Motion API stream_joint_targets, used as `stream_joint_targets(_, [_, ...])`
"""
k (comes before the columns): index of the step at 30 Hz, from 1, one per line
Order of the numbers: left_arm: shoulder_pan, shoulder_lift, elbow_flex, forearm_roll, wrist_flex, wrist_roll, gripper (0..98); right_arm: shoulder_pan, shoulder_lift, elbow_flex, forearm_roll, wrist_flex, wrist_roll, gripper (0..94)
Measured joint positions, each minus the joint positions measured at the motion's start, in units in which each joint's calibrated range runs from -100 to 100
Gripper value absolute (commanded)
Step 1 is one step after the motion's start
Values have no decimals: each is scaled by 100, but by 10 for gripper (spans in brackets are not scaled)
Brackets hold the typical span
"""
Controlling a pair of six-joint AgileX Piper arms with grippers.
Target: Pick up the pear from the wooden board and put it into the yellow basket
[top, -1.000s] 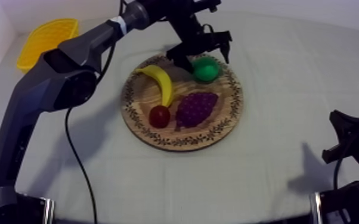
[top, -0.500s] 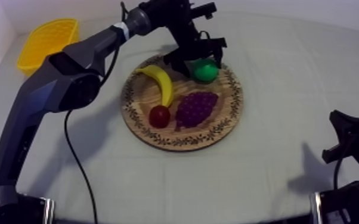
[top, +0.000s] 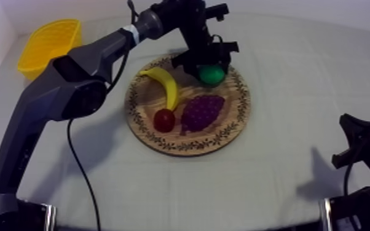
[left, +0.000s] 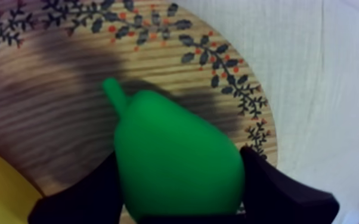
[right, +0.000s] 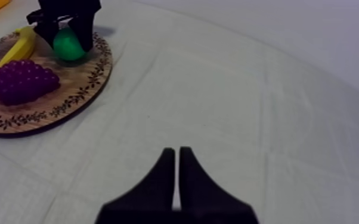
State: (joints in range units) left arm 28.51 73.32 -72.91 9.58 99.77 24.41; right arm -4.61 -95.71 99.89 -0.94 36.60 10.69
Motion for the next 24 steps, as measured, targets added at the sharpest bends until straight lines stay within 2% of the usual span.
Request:
stream_joint_targets(8, [36, -451, 521, -81, -65, -62, 492, 0, 0, 0, 0, 0, 0, 4])
stream_joint_targets(24, [155, -2429, 2319, -155, -216, -36, 526, 0, 0, 0, 0, 0, -4, 4])
